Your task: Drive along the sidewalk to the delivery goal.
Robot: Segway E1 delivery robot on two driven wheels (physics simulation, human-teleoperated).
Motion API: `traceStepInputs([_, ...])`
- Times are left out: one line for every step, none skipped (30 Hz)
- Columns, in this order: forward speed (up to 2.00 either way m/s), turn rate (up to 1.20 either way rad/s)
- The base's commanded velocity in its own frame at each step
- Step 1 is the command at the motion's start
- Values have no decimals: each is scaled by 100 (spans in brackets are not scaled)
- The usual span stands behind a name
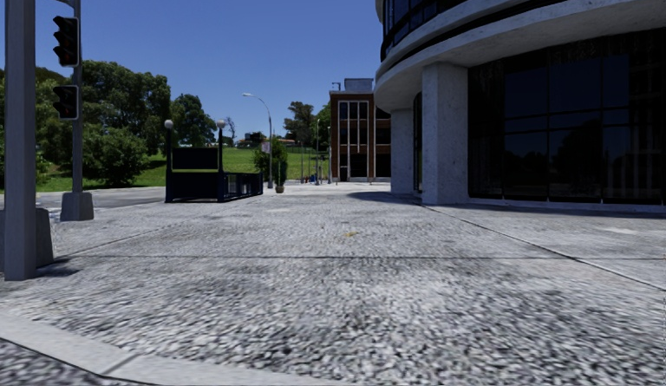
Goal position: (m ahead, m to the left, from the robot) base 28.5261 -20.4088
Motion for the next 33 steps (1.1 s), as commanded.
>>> traceStepInputs([200, 0])
traceStepInputs([200, 0])
traceStepInputs([200, 0])
traceStepInputs([200, 0])
traceStepInputs([200, 0])
traceStepInputs([200, 0])
traceStepInputs([200, 0])
traceStepInputs([200, 0])
traceStepInputs([200, 0])
traceStepInputs([200, 0])
traceStepInputs([200, 0])
traceStepInputs([200, 0])
traceStepInputs([200, 0])
traceStepInputs([200, 0])
traceStepInputs([200, 0])
traceStepInputs([200, 0])
traceStepInputs([200, 0])
traceStepInputs([200, 0])
traceStepInputs([200, 0])
traceStepInputs([200, 0])
traceStepInputs([200, 0])
traceStepInputs([200, 0])
traceStepInputs([200, 0])
traceStepInputs([200, 0])
traceStepInputs([200, 0])
traceStepInputs([200, 0])
traceStepInputs([200, 0])
traceStepInputs([200, 0])
traceStepInputs([200, 0])
traceStepInputs([200, 0])
traceStepInputs([200, 0])
traceStepInputs([200, 0])
traceStepInputs([200, 0])
